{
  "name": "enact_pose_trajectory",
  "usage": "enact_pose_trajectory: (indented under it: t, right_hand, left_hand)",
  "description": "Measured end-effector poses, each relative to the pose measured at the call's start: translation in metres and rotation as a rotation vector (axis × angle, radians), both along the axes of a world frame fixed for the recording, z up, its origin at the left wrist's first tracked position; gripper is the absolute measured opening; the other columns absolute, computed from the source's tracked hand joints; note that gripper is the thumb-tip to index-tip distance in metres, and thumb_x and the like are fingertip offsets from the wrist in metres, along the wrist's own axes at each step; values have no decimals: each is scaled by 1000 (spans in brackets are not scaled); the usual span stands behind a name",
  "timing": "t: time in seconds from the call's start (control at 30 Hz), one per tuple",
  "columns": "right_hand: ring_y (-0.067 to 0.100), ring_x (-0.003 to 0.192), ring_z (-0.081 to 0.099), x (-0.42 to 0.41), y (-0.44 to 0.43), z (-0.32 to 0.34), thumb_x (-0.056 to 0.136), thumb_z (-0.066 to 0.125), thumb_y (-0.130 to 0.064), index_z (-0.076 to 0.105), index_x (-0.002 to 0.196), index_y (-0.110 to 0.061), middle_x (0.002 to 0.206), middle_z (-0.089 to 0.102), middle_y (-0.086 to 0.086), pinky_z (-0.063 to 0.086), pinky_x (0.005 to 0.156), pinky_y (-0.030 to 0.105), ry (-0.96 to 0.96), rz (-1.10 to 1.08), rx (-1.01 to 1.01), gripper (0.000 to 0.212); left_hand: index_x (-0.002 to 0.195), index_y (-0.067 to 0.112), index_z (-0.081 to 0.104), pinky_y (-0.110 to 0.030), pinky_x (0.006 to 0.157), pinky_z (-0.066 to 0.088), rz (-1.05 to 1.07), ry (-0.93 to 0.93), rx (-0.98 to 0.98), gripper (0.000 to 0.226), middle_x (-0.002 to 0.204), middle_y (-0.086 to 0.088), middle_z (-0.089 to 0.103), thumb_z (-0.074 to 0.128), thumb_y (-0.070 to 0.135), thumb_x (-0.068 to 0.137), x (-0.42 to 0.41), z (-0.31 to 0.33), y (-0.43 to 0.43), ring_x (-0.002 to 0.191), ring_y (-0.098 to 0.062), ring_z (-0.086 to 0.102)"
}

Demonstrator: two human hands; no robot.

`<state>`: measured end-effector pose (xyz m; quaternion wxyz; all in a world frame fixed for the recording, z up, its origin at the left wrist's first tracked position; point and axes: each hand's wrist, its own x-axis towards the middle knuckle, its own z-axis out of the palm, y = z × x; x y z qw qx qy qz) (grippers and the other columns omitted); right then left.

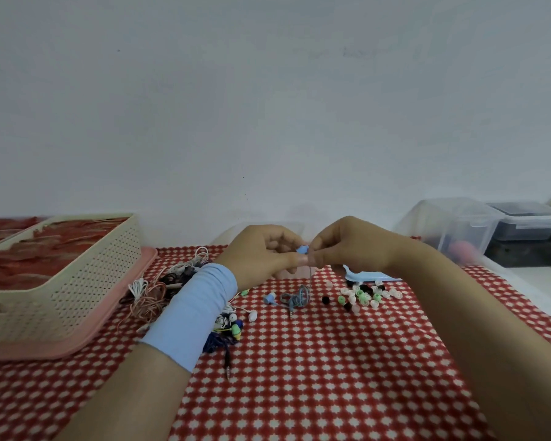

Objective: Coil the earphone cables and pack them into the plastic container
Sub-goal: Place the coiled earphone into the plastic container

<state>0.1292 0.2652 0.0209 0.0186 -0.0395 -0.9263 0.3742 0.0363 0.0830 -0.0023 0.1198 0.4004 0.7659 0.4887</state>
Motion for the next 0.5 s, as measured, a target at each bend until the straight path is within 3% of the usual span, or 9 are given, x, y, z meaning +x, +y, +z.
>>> enact_pose_trajectory:
  t: [0.1, 0.2, 0.33, 0.5]
  right_hand:
    - [-1, 52, 55, -5, 12, -6, 90, 75, -30, 81, 88, -22, 68, 73, -11, 49, 64, 20, 11, -78, 108, 10]
    - [3, 76, 68, -9, 26, -19, 84, 80, -24, 82, 85, -24, 85, 77, -10, 59, 83, 31, -66, -163, 370, 3]
    - [12, 80, 72, -12, 23, -33, 82, 81, -37, 83, 90, -20, 87, 78, -6, 62, 82, 35, -253, -168, 533, 19]
    - [14, 77, 71, -14, 15, -37, 79, 82, -34, 80, 94, -16, 85, 75, -2, 63, 80, 36, -246, -195, 611, 23]
  left_hand:
    - [101, 14, 75, -20, 62, 55, 43, -46, 8, 16, 80, -3, 76, 74, 15, 86, 1, -3, 2, 72, -11, 72]
    - [101, 15, 75, -21, 62, 56, 42, -82, -4, 16, 85, 0, 77, 71, 9, 88, 0, -6, 3, 72, -12, 72]
    - [107, 20, 74, -20, 62, 55, 27, -82, -11, 21, 88, 4, 77, 68, 9, 90, 1, -8, 4, 72, -12, 72]
    - [98, 16, 70, -23, 60, 56, 48, -117, 12, 14, 86, -1, 77, 73, 9, 86, 2, -6, 5, 66, -12, 70]
